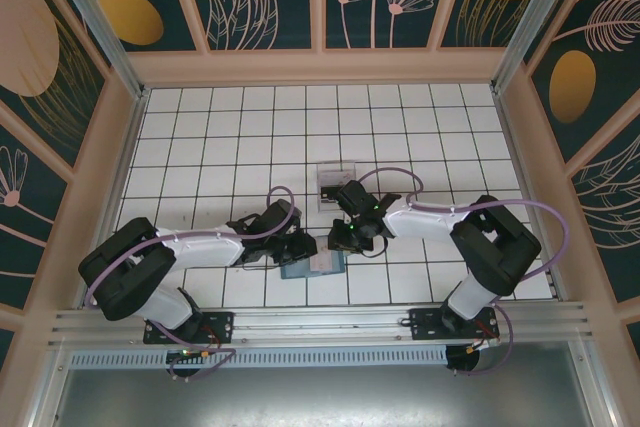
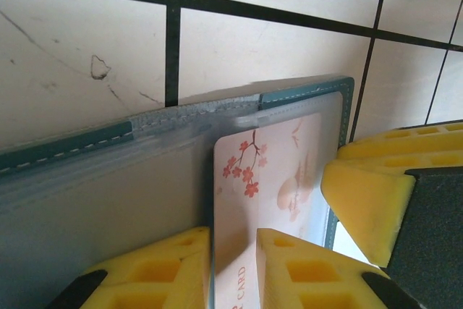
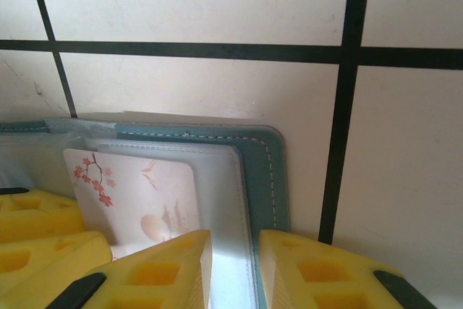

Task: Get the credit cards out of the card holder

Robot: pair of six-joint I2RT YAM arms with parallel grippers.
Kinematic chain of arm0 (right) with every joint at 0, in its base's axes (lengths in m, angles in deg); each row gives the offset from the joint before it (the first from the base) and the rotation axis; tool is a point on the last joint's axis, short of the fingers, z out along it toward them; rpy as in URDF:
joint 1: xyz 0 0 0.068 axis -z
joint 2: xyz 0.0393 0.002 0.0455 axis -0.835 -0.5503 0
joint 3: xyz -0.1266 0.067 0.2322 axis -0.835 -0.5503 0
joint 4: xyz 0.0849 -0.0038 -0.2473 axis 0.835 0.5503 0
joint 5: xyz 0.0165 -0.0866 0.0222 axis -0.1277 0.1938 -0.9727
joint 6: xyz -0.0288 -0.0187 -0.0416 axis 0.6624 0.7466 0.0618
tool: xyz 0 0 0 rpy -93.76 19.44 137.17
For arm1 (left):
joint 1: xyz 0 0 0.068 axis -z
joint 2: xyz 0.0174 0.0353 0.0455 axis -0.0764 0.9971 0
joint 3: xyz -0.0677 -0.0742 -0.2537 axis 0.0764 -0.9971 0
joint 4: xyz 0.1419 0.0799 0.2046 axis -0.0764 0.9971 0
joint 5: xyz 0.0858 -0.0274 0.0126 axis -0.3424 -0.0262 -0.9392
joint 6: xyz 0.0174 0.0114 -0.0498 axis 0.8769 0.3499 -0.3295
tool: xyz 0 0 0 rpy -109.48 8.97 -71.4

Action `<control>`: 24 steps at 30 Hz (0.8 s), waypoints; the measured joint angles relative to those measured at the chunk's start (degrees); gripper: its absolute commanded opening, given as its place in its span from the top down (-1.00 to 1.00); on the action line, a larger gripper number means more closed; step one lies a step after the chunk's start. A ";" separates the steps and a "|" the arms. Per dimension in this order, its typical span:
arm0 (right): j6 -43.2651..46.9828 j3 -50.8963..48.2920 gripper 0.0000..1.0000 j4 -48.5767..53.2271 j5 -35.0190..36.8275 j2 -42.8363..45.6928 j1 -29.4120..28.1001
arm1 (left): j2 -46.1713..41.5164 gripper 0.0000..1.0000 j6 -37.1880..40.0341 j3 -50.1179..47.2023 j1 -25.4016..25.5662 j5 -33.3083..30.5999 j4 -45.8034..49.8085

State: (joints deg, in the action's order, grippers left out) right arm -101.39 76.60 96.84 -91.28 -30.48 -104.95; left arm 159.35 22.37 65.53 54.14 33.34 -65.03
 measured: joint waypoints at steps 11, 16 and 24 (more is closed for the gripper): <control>0.00 0.09 0.48 0.02 0.04 0.00 -0.13 | 0.15 0.49 0.00 -0.02 0.00 0.68 -0.17; 0.00 0.09 0.49 0.04 0.15 0.00 -0.15 | 0.79 0.49 0.00 -0.02 0.00 0.90 -0.92; 0.00 0.09 0.54 0.11 0.22 -0.02 -0.15 | 0.87 0.58 -0.24 -0.26 0.00 1.03 -1.49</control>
State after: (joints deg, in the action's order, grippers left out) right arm -101.39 76.69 96.95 -91.06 -30.50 -105.10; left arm 160.23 22.13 65.26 54.14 34.37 -66.52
